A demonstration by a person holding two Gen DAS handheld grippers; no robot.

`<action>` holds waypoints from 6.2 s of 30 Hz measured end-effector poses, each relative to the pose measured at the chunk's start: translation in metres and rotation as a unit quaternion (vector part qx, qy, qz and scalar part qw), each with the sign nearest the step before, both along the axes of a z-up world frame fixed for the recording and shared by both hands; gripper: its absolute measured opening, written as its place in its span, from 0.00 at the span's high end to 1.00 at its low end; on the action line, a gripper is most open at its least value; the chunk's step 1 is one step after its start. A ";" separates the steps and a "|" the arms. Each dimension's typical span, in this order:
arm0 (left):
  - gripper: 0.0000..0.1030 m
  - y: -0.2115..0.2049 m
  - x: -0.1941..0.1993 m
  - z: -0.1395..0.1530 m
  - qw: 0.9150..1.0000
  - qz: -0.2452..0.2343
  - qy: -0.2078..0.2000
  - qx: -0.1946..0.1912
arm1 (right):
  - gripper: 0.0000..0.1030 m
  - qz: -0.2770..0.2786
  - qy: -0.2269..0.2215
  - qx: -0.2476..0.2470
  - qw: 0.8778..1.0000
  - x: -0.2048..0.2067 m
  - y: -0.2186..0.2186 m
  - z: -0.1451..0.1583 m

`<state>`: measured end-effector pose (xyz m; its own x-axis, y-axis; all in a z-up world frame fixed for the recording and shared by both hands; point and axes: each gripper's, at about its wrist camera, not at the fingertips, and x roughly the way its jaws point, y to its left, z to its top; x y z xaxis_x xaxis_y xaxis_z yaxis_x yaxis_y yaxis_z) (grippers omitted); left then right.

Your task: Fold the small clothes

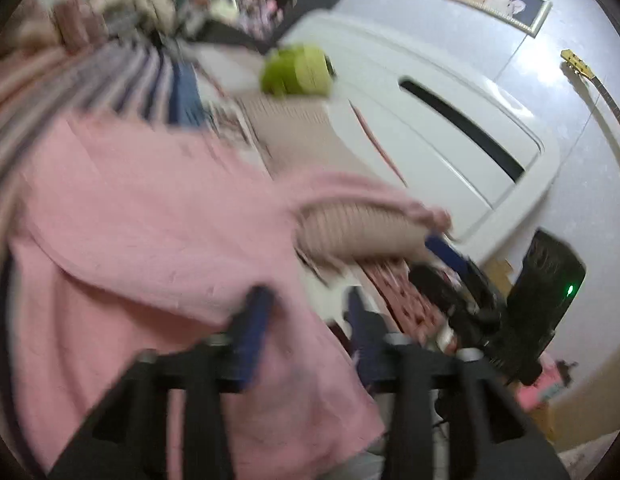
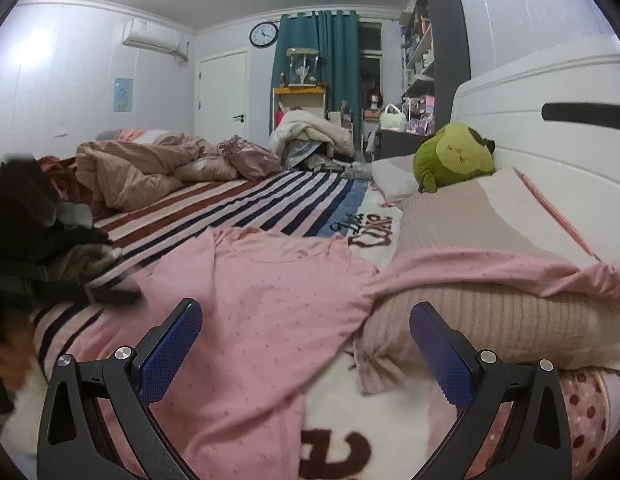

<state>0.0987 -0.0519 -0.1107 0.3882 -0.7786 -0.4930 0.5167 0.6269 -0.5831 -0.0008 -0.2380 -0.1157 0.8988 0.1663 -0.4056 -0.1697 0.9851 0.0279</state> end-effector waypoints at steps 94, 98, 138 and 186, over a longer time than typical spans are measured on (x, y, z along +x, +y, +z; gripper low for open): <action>0.44 0.149 -0.045 -0.036 0.953 0.214 -0.055 0.208 | 1.00 0.096 0.202 -0.112 0.968 0.020 0.039 -0.050; 0.44 0.144 -0.042 -0.038 0.953 0.212 -0.054 0.208 | 1.00 0.088 0.244 -0.079 0.963 0.025 0.029 -0.067; 0.17 0.080 -0.022 0.018 0.937 0.263 -0.126 0.190 | 0.95 -0.270 -0.031 0.138 0.952 0.082 -0.227 -0.014; 0.01 0.144 -0.040 0.009 0.930 0.289 -0.150 0.172 | 0.14 0.112 0.251 0.159 0.948 0.132 0.015 -0.070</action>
